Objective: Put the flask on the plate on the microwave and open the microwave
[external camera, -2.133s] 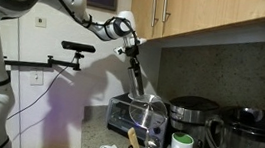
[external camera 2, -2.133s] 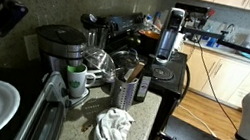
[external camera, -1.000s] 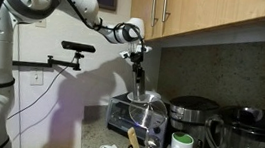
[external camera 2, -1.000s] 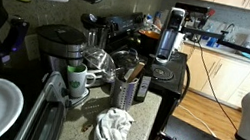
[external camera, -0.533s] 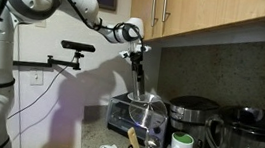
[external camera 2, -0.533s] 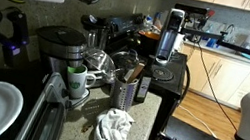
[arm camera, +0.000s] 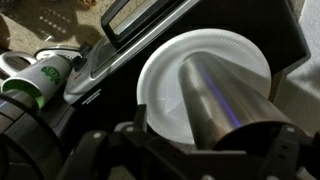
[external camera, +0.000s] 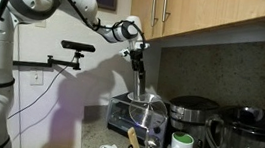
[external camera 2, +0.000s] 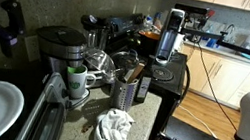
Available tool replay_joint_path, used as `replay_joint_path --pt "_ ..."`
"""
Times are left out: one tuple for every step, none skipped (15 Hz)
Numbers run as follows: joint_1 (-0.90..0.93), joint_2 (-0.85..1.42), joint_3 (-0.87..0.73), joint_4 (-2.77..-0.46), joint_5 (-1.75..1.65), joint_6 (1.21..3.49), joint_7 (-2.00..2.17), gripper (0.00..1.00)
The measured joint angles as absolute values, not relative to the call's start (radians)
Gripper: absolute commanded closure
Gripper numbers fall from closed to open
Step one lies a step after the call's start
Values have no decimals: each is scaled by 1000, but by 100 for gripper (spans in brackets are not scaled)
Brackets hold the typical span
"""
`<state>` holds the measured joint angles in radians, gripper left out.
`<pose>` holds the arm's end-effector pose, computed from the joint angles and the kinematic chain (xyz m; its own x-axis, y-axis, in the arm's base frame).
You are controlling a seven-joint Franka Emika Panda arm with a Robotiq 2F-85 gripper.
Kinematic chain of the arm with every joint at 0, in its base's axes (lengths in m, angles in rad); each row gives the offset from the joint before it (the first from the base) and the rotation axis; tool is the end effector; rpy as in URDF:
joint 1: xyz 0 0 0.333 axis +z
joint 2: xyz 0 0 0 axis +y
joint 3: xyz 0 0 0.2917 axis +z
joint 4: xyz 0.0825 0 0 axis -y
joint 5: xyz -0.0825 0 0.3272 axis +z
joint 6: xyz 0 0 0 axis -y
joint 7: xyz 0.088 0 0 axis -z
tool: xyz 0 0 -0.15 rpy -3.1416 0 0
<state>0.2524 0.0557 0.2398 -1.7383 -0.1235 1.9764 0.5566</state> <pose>0.4915 0.2464 0.4976 0.9773 -0.0275 0.2099 -0.0272 -0.9996 -0.0045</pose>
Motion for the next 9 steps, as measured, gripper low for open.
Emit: replay_joint_path --pt "256 55 240 -1731 -136 1977 557 0" --pt "258 55 240 -1727 -142 1976 557 0" --pt "259 55 240 -1727 -146 1976 557 0" --pt "259 55 240 -1727 -148 1976 557 0" --pt "259 55 240 -1727 -148 1976 557 0" --pt "260 56 240 -1727 -148 1976 557 0" --pt "260 56 240 -1727 -149 1976 557 0" --pt "260 56 240 -1726 -149 1976 557 0" --pt "260 56 240 -1726 -150 1976 557 0"
